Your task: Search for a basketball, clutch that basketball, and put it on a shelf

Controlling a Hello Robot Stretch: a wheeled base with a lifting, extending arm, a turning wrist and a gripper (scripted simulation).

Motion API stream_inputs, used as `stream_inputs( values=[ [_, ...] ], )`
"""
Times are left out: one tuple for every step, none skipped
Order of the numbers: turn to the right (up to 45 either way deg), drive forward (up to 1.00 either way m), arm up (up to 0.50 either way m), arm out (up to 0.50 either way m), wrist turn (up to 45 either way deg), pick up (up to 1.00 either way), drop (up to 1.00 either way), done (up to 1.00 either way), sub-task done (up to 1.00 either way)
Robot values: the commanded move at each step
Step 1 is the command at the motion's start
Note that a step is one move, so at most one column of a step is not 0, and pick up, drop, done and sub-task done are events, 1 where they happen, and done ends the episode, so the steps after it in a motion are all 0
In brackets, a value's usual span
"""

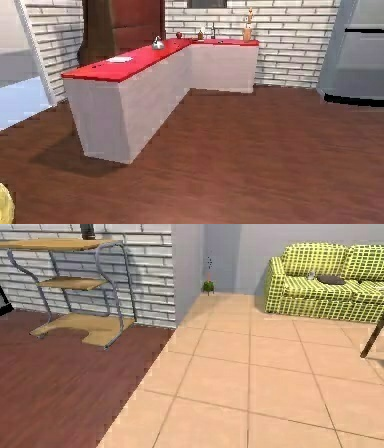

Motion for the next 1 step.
stream_inputs(
  values=[
    [-33.0, 0.0, 0.0, 0.0, 0.0, 0.0, 0.0, 0.0, 0.0]
  ],
)
